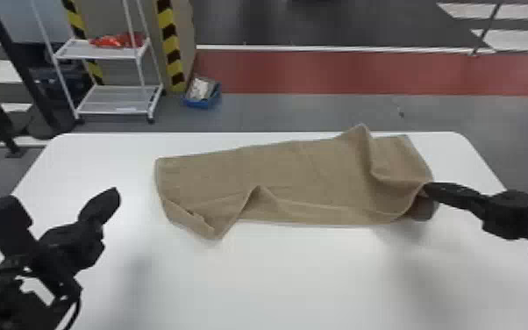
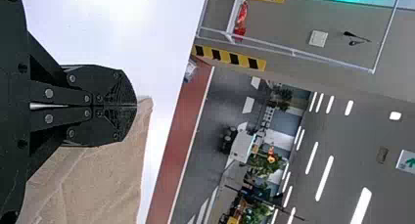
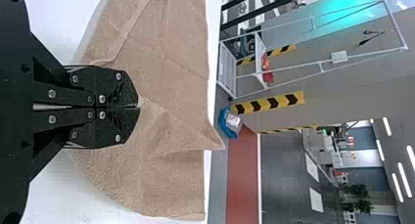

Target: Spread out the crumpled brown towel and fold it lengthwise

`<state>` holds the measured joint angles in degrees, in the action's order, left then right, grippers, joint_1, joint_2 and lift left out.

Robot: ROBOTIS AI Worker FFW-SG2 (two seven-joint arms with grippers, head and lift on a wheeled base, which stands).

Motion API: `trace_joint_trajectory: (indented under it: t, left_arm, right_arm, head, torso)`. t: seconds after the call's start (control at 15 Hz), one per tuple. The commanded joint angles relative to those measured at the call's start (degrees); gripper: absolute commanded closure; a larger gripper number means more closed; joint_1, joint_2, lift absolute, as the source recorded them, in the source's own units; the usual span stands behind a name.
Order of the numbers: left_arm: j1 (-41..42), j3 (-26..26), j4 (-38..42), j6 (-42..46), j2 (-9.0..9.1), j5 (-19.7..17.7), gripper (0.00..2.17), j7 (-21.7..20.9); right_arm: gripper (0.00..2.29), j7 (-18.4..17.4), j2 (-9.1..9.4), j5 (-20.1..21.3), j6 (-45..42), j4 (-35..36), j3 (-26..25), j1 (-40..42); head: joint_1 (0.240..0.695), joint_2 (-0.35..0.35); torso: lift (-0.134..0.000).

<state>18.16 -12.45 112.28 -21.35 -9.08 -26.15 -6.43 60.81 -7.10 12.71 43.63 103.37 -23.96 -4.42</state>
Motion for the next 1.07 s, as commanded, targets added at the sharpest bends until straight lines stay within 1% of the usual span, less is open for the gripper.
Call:
trace_joint_trajectory:
  t: [0.0, 0.07, 0.13, 0.2, 0.27, 0.4, 0.53, 0.6, 0.67, 0.73, 0.8, 0.87, 0.93, 1.0]
  left_arm:
    - [1.09, 1.82, 0.04, 0.12, 0.03, 2.51, 1.13, -2.88]
    - [1.44, 3.13, 0.13, -0.06, -0.06, 3.3, 1.11, -4.03]
    - [1.79, 4.19, 0.4, -0.41, -0.06, 3.48, 1.11, -4.64]
    - [2.23, 5.33, 1.71, -2.52, -0.23, 3.12, 1.11, -4.64]
    - [3.55, 5.42, 4.35, -5.33, -0.06, 1.81, 1.11, -4.38]
    - [5.92, 7.09, 8.57, -6.39, -0.06, -1.1, 1.11, -3.76]
    - [7.5, 10.08, 11.12, -5.68, -0.06, -1.1, 1.11, -2.62]
    - [7.59, 12.63, 11.12, -3.93, -0.23, 0.84, 1.11, -1.39]
    - [7.42, 16.05, 10.15, 0.12, -0.32, 5.15, 1.11, 0.81]
    - [6.62, 19.57, 8.13, 5.04, -0.32, 9.98, 1.11, 3.01]
    - [5.04, 23.26, 4.35, 10.84, -0.41, 14.64, 1.11, 5.38]
    - [3.11, 25.72, 1.19, 11.89, -0.41, 17.98, 1.11, 6.96]
    - [1.88, 27.3, -0.92, 11.89, -0.41, 19.65, 1.11, 8.02]
    - [1.26, 28.53, -2.24, 11.89, -0.5, 21.49, 1.11, 9.51]
  right_arm:
    - [1.35, -0.08, 0.16, 3.03, 0.1, -0.18, 1.64, 0.46]
    - [1.27, -0.08, 0.25, 3.91, -0.43, -0.27, 2.25, 1.08]
    - [1.12, -0.25, 0.34, 4.17, -0.61, -0.27, 2.16, 1.34]
    - [0.45, -0.43, 0.51, 4.17, -0.61, -0.01, 1.2, 1.96]
    - [0.03, -1.04, 0.69, 4.17, -1.13, 0.52, 0.49, 2.84]
    - [0.01, -3.06, 0.95, 3.91, -3.24, 2.37, -1.88, 5.12]
    - [0.02, -5.35, 2.71, 3.73, -8.34, 3.6, -5.31, 7.23]
    - [0.05, -6.93, 3.41, 3.47, -11.68, 4.39, -6.63, 8.81]
    - [0.07, -7.9, 3.68, 2.94, -12.91, 4.56, -7.33, 9.87]
    - [0.07, -8.07, 3.68, 2.15, -13.26, 4.56, -8.3, 10.57]
    - [0.08, -8.07, 3.68, 1.71, -13.26, 4.56, -8.82, 10.83]
    - [0.09, -8.07, 3.68, 0.57, -13.26, 4.56, -9.44, 11.1]
    - [0.1, -8.07, 3.76, 0.04, -13.26, 4.56, -9.7, 11.45]
    - [0.12, -7.99, 3.68, -0.58, -13.26, 4.56, -9.88, 11.8]
  head:
    - [0.695, -0.007]
    - [0.695, -0.018]
    - [0.695, -0.029]
    - [0.695, -0.038]
    - [0.695, -0.048]
    - [0.695, -0.094]
    - [0.695, -0.145]
    - [0.695, -0.173]
    - [0.695, -0.225]
    - [0.695, -0.246]
    - [0.695, -0.267]
    - [0.695, -0.284]
    - [0.695, -0.297]
    - [0.695, -0.325]
  torso:
    - [-0.124]
    - [-0.124]
    - [-0.124]
    - [-0.124]
    - [-0.124]
    - [-0.124]
    - [-0.124]
    - [-0.124]
    - [-0.124]
    - [-0.124]
    - [-0.124]
    - [-0.124]
    - [-0.124]
    - [-0.124]
